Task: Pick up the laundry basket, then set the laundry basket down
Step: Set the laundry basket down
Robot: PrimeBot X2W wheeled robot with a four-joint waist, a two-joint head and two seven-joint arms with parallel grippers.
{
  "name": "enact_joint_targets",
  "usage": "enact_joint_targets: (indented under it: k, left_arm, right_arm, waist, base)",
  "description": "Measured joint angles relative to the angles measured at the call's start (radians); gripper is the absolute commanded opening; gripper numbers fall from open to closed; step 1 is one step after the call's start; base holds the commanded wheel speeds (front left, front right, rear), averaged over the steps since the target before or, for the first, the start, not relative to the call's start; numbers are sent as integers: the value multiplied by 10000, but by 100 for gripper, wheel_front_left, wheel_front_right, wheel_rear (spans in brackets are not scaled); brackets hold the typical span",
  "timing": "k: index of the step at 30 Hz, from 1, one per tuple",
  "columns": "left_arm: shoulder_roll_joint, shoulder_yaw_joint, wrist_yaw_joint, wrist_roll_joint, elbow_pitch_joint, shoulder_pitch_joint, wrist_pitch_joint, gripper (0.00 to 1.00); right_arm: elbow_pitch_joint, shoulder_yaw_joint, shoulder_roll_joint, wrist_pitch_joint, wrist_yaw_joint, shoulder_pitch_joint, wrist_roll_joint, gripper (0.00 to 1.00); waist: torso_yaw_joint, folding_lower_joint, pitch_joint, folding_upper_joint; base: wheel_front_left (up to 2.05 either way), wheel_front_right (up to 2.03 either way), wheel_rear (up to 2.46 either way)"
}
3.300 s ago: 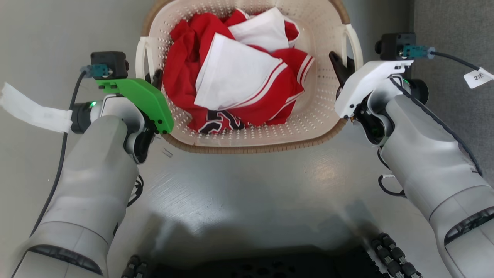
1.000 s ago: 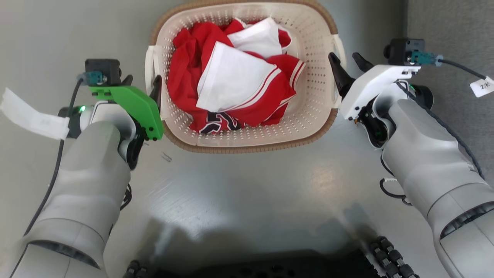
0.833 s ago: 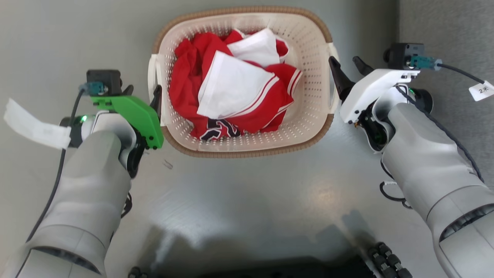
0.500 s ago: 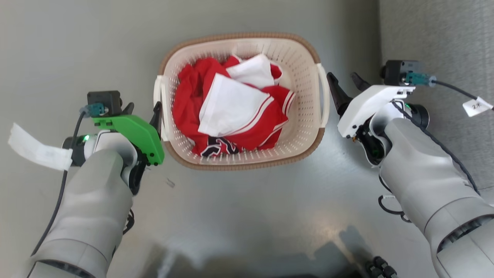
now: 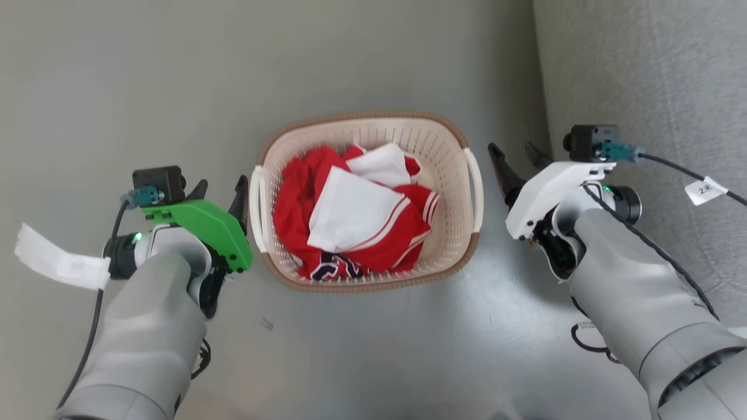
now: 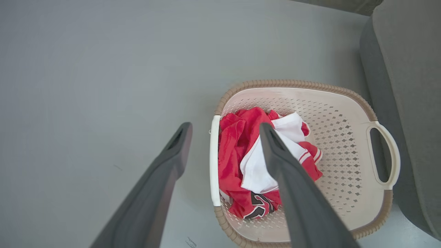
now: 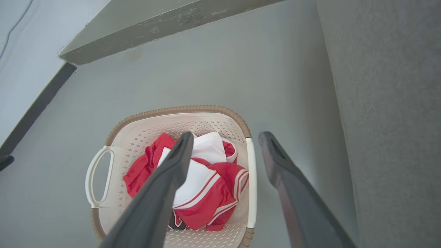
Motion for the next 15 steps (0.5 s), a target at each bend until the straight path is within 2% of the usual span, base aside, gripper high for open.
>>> enact_joint_targets:
  k: [7, 15]
  left_arm:
    - [10, 100, -10, -13, -221, 405, -119, 100]
    - [105, 343, -10, -98, -671, 1062, -174, 100]
  right_arm:
    - [-167, 13, -75, -77, 0, 402, -12, 100]
    - [-802, -359, -474, -86, 0, 900, -167, 100]
  waist:
    - [-13, 0, -915, 0]
    - [40, 0, -2086, 0]
  base:
    - [0, 0, 0]
    - [0, 0, 0]
